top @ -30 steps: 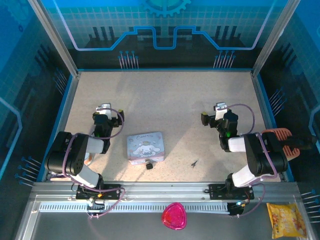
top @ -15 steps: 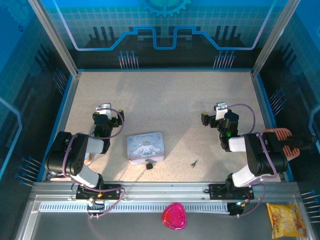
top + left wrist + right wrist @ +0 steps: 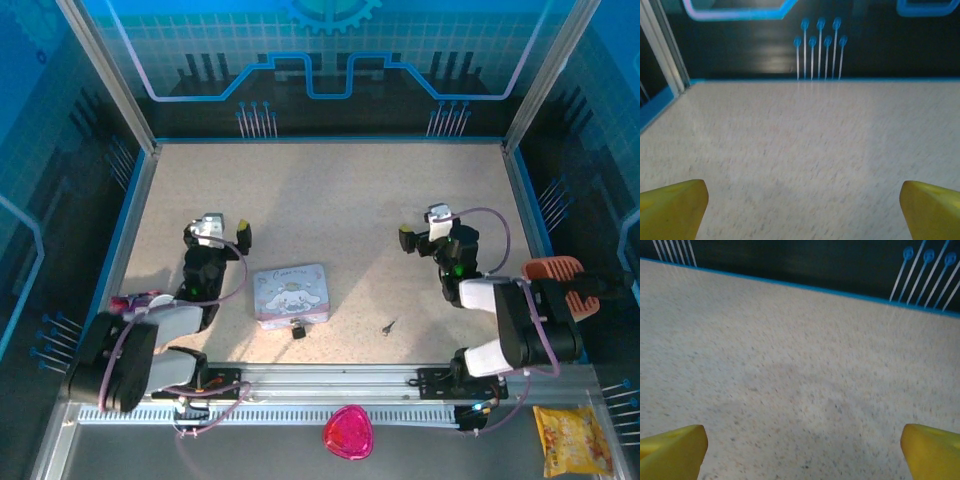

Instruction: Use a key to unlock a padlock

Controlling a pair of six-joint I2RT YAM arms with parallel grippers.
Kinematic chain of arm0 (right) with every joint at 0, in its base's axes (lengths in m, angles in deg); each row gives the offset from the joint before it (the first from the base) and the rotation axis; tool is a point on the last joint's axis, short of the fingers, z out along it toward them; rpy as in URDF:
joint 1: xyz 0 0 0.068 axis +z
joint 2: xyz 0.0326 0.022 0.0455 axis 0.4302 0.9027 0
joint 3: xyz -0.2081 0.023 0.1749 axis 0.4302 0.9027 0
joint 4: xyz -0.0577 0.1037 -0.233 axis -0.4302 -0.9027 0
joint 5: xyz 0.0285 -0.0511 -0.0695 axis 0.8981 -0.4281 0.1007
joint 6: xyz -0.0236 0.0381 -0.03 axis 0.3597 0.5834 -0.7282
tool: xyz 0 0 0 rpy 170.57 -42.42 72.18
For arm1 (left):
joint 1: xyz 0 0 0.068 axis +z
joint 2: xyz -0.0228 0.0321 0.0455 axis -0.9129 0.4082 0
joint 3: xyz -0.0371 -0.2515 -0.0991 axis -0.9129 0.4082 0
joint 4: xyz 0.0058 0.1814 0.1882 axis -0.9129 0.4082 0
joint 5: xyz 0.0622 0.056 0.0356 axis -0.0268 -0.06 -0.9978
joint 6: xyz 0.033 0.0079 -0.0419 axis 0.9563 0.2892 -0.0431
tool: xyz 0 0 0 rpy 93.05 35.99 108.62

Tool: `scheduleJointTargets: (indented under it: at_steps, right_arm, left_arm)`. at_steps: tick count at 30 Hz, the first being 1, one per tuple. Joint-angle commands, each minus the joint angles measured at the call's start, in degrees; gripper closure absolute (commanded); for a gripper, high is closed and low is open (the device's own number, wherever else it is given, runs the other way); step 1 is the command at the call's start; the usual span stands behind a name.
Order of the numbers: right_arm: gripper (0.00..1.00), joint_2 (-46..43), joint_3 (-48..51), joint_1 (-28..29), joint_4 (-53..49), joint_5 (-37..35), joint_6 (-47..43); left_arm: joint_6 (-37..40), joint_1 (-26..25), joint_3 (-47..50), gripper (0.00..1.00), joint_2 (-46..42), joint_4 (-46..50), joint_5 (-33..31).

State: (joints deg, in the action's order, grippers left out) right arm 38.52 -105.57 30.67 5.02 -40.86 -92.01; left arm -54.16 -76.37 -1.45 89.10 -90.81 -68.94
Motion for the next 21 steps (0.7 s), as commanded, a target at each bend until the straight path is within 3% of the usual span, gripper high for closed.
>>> scheduleJointTargets:
  at_steps: [1,5,8,11,15,18,21]
  right_arm:
    - [0.00,-6.3,-1.4,3.0,-7.5,-0.8,-3.5]
    - [0.00,-13.4,-7.2,4.6,-22.0,2.9,-0.4]
    - [0.00,-17.6,-13.7,6.3,-34.9,7.1,2.5]
    - [0.00,-19.7,-21.4,7.6,-46.0,10.7,4.9]
    - [0.00,-20.9,-29.0,7.3,-57.0,11.3,16.1]
    - [0.00,-21.0,-33.6,4.0,-65.6,12.9,27.9]
    - [0.00,-21.5,-31.7,-1.1,-62.3,26.9,31.9]
  left_arm:
    - [-3.4,-0.4,-6.1,0.01,-8.4,15.2,-1.1]
    - [-14.8,-0.4,-11.2,0.01,-14.3,29.2,-3.7]
    - [-25.8,-0.4,-16.3,0.01,-18.0,44.5,-6.6]
    - [-41.9,0.0,-22.2,0.01,-20.7,65.4,-12.6]
    - [-42.1,1.0,-28.4,0.01,-21.6,78.6,-5.4]
    - [-40.5,1.1,-29.3,0.01,-23.0,81.3,1.3]
    - [-39.4,2.0,-27.0,0.01,-25.8,78.0,9.7]
